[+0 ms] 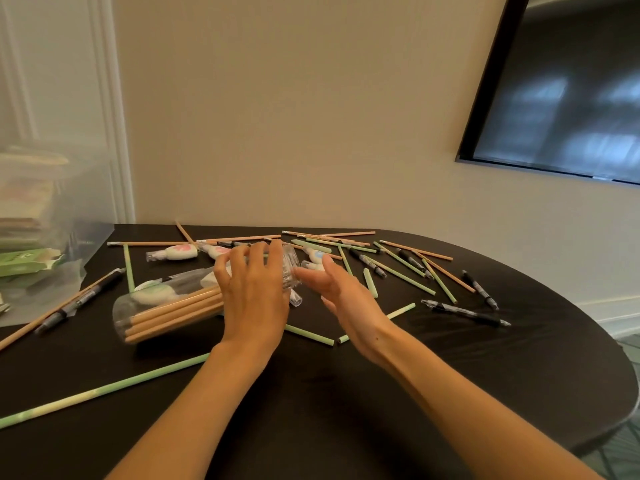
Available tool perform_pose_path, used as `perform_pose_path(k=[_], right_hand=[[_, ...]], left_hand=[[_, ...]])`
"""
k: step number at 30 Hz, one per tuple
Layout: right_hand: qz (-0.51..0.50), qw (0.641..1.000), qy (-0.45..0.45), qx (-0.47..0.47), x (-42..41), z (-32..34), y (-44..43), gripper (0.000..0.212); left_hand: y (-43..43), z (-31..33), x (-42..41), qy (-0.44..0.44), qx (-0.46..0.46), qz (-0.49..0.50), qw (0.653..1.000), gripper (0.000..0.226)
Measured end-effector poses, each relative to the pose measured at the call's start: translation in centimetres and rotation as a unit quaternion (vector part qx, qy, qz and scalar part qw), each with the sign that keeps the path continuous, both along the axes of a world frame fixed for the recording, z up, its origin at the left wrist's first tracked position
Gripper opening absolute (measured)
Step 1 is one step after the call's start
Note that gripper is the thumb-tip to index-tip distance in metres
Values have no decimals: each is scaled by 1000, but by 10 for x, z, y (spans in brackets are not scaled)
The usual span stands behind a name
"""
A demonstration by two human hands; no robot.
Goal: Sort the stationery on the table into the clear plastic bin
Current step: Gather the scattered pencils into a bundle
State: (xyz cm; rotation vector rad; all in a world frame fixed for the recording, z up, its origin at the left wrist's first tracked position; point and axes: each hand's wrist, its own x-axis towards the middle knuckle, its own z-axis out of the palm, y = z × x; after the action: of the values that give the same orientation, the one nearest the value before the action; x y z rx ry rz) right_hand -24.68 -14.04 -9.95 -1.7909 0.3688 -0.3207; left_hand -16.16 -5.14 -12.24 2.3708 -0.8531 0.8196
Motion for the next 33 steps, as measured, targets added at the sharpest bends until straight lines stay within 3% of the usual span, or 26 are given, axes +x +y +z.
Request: perform_pose_path(k=[7, 13, 19, 23, 26, 29, 33], right_hand=[[-9, 999, -39, -19, 0, 13, -15, 49], [-24, 996, -71, -45, -8, 20, -42, 42], [-176, 978, -109, 13, -18, 22, -104, 26], [-295, 955, -27, 8, -21, 19, -173, 20], [-359, 917, 94, -145, -22, 6, -231, 17], [-337, 862, 223, -306, -22, 1, -272, 17], [-299, 818, 348, -346, -13, -1, -320, 26]], left_hand=[[-6, 7, -3, -7, -6, -15, 1000, 68], [-28, 23, -5, -16, 41, -29, 999, 65], [-82, 45, -4, 11, 85, -78, 993, 63], [-126, 46, -5, 43, 108, -96, 989, 65], [-156, 48, -5, 50, 130, -109, 984, 65], [-186, 54, 0, 35, 149, -114, 982, 61], [-227, 63, 13, 19, 165, -116, 979, 53]])
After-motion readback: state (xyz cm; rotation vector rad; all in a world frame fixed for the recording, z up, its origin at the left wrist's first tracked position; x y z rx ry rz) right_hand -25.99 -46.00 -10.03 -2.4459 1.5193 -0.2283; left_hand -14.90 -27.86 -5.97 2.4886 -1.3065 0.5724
